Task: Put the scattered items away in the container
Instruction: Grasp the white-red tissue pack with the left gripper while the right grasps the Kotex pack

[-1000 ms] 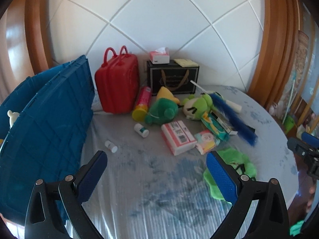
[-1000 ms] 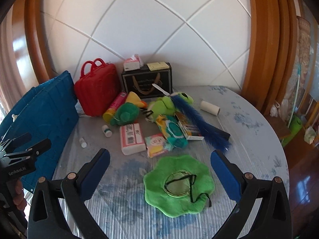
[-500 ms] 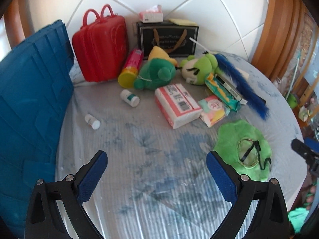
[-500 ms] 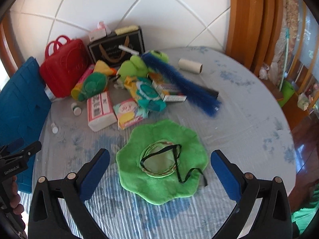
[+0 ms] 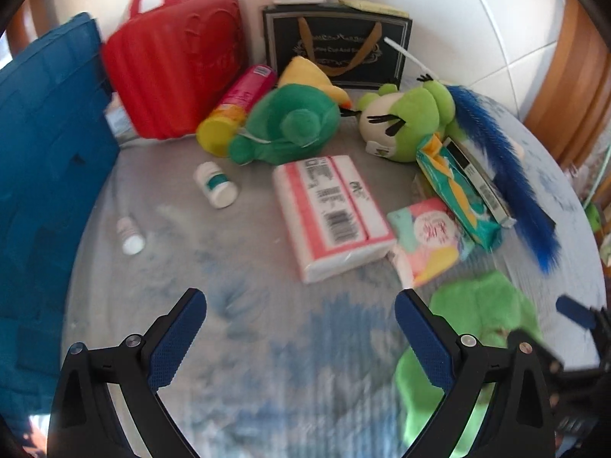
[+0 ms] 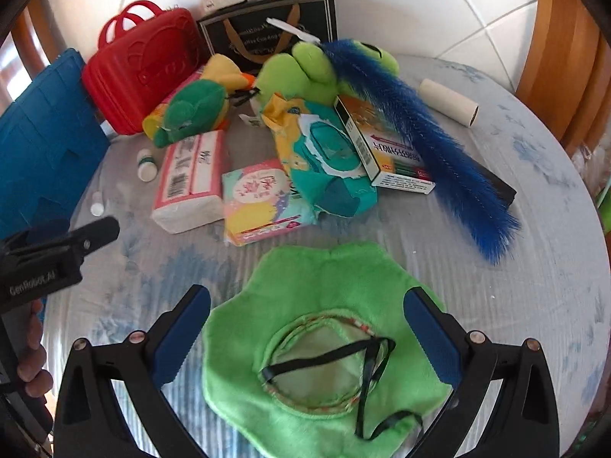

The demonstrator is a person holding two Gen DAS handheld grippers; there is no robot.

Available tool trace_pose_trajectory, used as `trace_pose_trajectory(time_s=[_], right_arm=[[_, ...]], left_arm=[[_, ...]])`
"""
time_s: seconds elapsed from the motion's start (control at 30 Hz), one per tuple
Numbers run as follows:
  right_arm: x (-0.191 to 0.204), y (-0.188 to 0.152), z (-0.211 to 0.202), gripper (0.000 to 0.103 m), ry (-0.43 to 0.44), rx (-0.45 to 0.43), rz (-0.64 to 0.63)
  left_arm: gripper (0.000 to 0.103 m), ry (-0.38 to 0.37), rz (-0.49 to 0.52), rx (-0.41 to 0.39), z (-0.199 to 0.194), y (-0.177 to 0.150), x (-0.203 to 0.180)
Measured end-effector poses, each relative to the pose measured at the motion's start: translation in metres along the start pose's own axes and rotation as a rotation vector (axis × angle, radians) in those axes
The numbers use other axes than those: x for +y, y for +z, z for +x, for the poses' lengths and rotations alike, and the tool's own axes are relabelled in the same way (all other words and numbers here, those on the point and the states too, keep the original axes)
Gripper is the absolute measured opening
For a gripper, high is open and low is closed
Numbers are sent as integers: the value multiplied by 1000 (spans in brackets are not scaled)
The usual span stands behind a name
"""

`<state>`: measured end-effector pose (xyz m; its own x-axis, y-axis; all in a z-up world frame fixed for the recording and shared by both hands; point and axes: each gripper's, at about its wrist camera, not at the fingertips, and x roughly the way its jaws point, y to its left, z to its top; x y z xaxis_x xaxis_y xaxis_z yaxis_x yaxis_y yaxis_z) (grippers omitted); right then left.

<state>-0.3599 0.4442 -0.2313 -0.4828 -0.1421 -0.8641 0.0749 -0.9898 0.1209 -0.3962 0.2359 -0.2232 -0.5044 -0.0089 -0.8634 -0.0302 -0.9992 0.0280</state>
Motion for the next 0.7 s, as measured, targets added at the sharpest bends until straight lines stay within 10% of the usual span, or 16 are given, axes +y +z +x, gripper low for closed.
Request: trace_pose_trajectory(time_s=[0.37, 0.7], right_arm=[[-6, 26, 49, 103, 62, -5, 23], [21, 50, 91, 103, 33, 28, -20]], left_arm=[[102, 8, 11, 70, 94, 42, -22], [99, 7, 56, 77, 82, 16, 22]])
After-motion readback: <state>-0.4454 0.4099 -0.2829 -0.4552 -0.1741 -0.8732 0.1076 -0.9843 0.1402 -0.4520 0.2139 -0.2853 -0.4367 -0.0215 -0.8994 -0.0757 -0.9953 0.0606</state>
